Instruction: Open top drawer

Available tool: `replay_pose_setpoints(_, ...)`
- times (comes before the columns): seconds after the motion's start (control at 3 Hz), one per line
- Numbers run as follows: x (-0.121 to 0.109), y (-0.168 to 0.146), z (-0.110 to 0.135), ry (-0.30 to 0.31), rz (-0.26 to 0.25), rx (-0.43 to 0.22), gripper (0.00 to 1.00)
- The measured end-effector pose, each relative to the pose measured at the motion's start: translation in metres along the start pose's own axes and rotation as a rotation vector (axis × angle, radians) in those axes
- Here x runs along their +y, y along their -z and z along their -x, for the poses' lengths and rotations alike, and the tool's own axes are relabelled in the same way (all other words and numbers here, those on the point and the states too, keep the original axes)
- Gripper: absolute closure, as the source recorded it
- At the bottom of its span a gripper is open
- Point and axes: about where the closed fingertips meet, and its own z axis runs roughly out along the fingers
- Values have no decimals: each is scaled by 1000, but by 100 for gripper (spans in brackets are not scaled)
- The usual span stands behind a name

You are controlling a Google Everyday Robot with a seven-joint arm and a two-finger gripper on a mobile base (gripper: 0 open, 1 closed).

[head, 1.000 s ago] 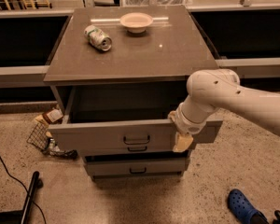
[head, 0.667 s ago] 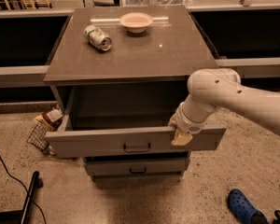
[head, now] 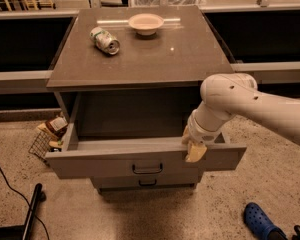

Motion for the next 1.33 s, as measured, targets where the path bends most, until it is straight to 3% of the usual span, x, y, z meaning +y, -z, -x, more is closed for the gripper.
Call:
replay_pose_setpoints(0.67,1,7,-3,2,-14,-17,38)
replay_pose_setpoints(1.0,2,22,-5,6,-40,-26,15)
replay_pose_setpoints(1.33,4,57,-6,23,-89,-18,0)
